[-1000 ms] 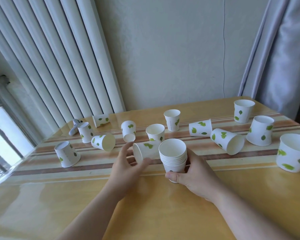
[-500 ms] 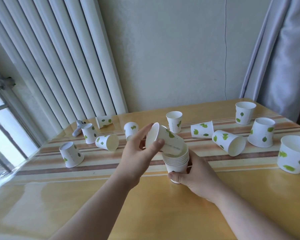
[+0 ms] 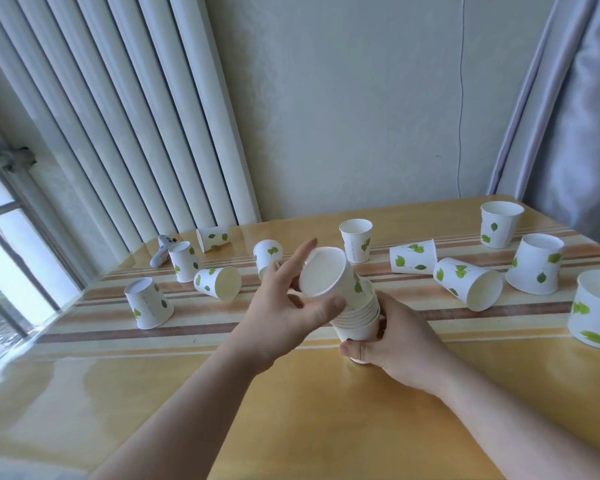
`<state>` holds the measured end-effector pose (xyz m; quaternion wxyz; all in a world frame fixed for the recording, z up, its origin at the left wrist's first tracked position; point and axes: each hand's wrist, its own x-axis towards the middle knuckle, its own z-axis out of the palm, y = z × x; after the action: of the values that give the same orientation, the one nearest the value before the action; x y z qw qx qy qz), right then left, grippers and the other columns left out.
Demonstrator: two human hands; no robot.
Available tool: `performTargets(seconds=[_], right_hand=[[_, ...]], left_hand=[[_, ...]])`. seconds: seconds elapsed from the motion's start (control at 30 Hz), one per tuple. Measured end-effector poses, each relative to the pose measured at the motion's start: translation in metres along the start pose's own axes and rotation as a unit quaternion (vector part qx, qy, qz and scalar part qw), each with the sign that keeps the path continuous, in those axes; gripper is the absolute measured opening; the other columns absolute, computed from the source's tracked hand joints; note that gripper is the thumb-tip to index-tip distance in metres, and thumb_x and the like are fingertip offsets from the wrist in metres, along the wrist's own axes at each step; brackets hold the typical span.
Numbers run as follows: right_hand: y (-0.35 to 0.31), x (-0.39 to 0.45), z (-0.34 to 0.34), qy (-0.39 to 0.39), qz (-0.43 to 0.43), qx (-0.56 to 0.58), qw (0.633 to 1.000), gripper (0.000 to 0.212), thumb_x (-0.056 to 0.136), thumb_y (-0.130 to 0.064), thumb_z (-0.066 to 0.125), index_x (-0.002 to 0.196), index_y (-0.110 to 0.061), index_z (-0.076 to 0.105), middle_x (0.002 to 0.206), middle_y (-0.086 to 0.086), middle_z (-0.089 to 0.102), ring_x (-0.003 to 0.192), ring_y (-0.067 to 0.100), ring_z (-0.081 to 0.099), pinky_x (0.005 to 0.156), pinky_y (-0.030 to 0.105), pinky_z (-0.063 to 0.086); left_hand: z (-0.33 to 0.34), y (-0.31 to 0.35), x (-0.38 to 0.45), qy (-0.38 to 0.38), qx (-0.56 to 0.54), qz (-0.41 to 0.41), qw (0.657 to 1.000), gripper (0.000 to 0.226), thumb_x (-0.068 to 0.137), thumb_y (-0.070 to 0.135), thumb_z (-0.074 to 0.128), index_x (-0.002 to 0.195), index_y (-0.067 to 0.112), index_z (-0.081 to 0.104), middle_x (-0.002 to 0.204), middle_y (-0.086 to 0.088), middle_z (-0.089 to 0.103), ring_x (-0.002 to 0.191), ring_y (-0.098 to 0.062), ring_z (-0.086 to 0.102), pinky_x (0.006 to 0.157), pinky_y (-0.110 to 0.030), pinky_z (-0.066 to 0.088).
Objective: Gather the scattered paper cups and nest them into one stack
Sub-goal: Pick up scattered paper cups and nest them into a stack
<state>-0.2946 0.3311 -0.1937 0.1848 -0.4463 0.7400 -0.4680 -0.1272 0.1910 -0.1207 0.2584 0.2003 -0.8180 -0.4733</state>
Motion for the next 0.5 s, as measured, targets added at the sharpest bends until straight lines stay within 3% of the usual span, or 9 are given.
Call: performTargets(seconds=[0.07, 0.1, 0.17, 0.23, 0.33, 0.43, 0.5], right_hand=[[-0.006, 0.005, -0.001, -0.008, 0.005, -0.007, 1.000, 0.065, 0.066, -0.049, 0.097, 0.121, -0.048, 0.062, 0.111, -0.026, 0.075, 0.099, -0.006, 0.070, 0.084, 0.027, 0.058], [-0.009, 0.008, 0.000, -0.013, 0.005, -0.008, 1.000, 0.064, 0.066, -0.048, 0.096, 0.120, -0.047, 0.063, 0.110, -0.026, 0.075, 0.098, -0.006, 0.071, 0.084, 0.028, 0.058], [-0.016, 0.017, 0.005, -0.024, -0.001, 0.001, 1.000, 0.058, 0.069, -0.043, 0.096, 0.116, -0.046, 0.062, 0.109, -0.025, 0.076, 0.093, -0.009, 0.071, 0.078, 0.022, 0.056], [-0.026, 0.029, 0.015, -0.041, -0.010, 0.008, 0.999, 0.055, 0.071, -0.040, 0.096, 0.114, -0.046, 0.061, 0.109, -0.024, 0.076, 0.092, -0.013, 0.069, 0.073, 0.015, 0.053], [-0.041, 0.050, 0.040, -0.064, -0.021, 0.016, 0.998, 0.055, 0.069, -0.044, 0.096, 0.112, -0.048, 0.061, 0.108, -0.024, 0.076, 0.095, -0.011, 0.069, 0.079, 0.020, 0.056], [-0.046, 0.071, 0.068, -0.075, -0.030, 0.016, 0.997, 0.058, 0.065, -0.053, 0.093, 0.114, -0.047, 0.062, 0.106, -0.024, 0.077, 0.100, -0.004, 0.071, 0.087, 0.029, 0.060], [-0.042, 0.078, 0.082, -0.068, -0.037, 0.015, 0.997, 0.055, 0.067, -0.053, 0.093, 0.111, -0.048, 0.060, 0.102, -0.026, 0.076, 0.098, -0.006, 0.070, 0.085, 0.026, 0.057]], left_hand=[[-0.015, -0.012, -0.005, 0.019, 0.032, -0.006, 0.999, 0.105, 0.066, 0.070, 0.080, 0.162, 0.055, 0.039, 0.131, 0.010, 0.050, 0.117, -0.007, 0.057, 0.100, -0.029, 0.055], [-0.023, -0.020, -0.008, 0.046, 0.052, -0.014, 0.997, 0.097, 0.070, 0.072, 0.076, 0.159, 0.054, 0.043, 0.131, 0.013, 0.050, 0.118, -0.004, 0.055, 0.098, -0.027, 0.053], [-0.039, -0.046, -0.010, 0.113, 0.109, -0.038, 0.987, 0.064, 0.081, 0.062, 0.073, 0.142, 0.052, 0.061, 0.128, 0.017, 0.052, 0.120, -0.003, 0.054, 0.097, -0.028, 0.050], [-0.054, -0.073, -0.008, 0.166, 0.193, -0.076, 0.964, 0.038, 0.090, 0.036, 0.075, 0.124, 0.051, 0.066, 0.126, 0.016, 0.051, 0.124, -0.016, 0.053, 0.104, -0.037, 0.052], [-0.079, -0.098, -0.001, 0.192, 0.266, -0.110, 0.938, 0.051, 0.091, 0.015, 0.071, 0.132, 0.044, 0.063, 0.136, 0.008, 0.048, 0.131, -0.029, 0.050, 0.115, -0.047, 0.046], [-0.105, -0.108, 0.018, 0.176, 0.336, -0.084, 0.921, 0.073, 0.087, 0.001, 0.069, 0.154, 0.024, 0.052, 0.157, -0.004, 0.044, 0.143, -0.033, 0.044, 0.120, -0.042, 0.035], [-0.118, -0.109, 0.035, 0.141, 0.365, -0.098, 0.915, 0.089, 0.084, -0.006, 0.062, 0.165, 0.022, 0.039, 0.168, -0.005, 0.036, 0.152, -0.035, 0.036, 0.124, -0.042, 0.030]])
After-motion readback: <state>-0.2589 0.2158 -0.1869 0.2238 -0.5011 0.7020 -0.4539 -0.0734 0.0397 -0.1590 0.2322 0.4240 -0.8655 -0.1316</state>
